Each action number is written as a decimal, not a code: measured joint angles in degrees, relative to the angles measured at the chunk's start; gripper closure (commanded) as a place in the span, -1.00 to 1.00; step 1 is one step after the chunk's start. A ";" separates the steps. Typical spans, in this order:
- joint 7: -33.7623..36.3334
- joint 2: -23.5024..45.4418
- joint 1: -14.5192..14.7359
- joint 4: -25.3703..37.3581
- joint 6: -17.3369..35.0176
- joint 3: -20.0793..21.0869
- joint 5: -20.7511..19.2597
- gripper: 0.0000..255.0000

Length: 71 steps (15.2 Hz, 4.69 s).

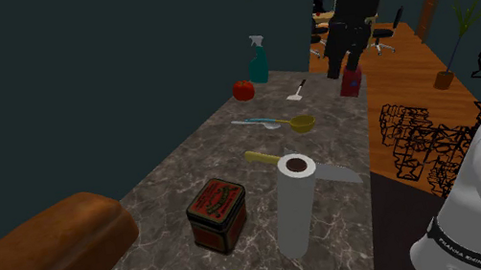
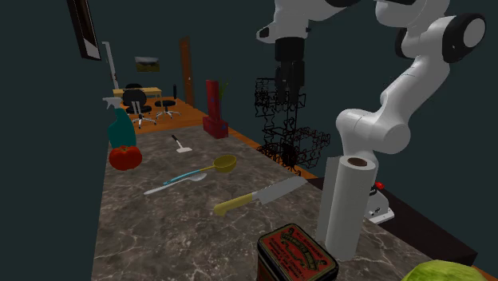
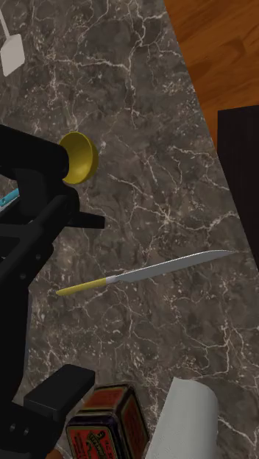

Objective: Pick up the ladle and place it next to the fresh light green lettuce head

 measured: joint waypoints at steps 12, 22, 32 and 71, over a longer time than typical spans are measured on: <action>-15.03 16.69 0.80 0.47 13.65 -8.73 -2.78 -1.00; -31.02 39.14 2.30 9.21 24.05 -15.35 0.78 -1.00; -41.06 55.54 1.80 17.65 29.15 -16.13 6.56 -1.00; -38.67 50.88 2.12 22.07 20.57 -16.35 4.29 1.00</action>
